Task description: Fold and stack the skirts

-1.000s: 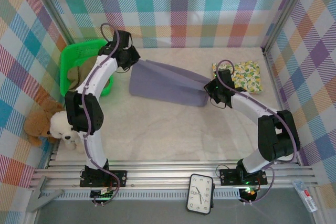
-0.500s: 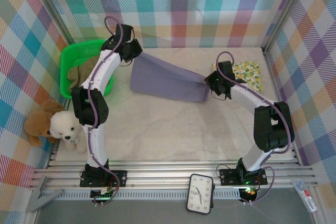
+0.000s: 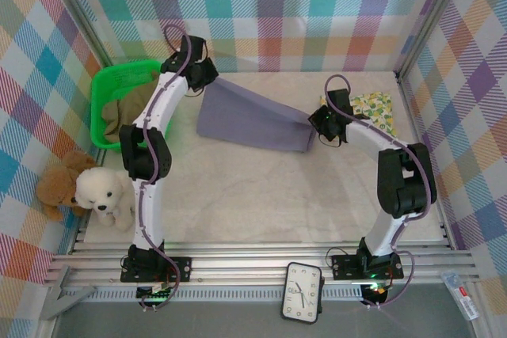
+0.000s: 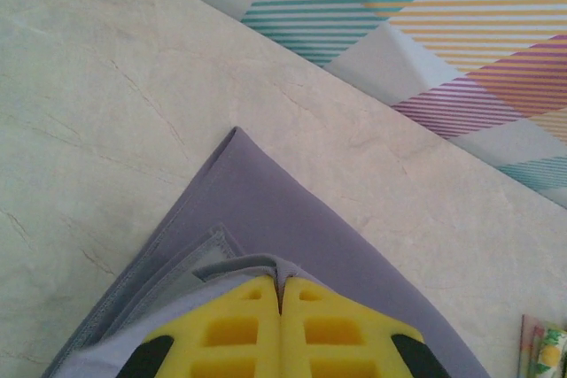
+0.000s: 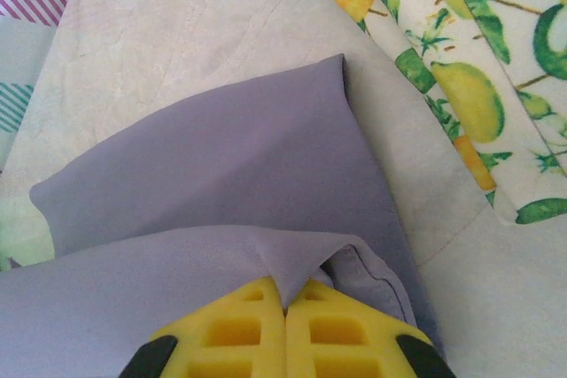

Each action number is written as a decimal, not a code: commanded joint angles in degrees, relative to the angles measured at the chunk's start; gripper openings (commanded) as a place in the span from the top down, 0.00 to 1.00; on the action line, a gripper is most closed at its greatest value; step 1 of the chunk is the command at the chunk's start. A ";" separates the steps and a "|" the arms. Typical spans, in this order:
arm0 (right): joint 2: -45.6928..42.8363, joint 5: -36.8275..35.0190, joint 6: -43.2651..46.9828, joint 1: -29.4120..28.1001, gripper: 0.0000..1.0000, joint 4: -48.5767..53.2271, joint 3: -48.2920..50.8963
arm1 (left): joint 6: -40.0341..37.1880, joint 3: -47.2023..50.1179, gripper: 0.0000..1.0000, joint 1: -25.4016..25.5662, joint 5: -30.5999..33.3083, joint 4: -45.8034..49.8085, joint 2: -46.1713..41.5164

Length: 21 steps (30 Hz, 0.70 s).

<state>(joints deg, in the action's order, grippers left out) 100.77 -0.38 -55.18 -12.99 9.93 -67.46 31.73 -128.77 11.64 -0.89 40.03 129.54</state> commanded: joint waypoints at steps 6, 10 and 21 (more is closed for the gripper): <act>4.85 0.79 2.08 1.00 0.97 1.87 -4.77 | -0.51 -3.43 1.00 -1.39 1.58 -1.34 4.64; 7.95 2.32 3.90 1.47 0.94 2.59 -8.63 | -0.48 -8.51 1.00 -1.44 1.79 -1.43 9.46; 0.51 7.65 8.12 -0.02 0.22 4.39 -7.79 | -2.45 -14.50 0.00 -1.53 -10.53 5.65 8.87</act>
<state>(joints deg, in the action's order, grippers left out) 105.95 3.68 -49.36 -12.05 14.31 -75.96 30.94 -144.73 10.68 -6.59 43.46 143.65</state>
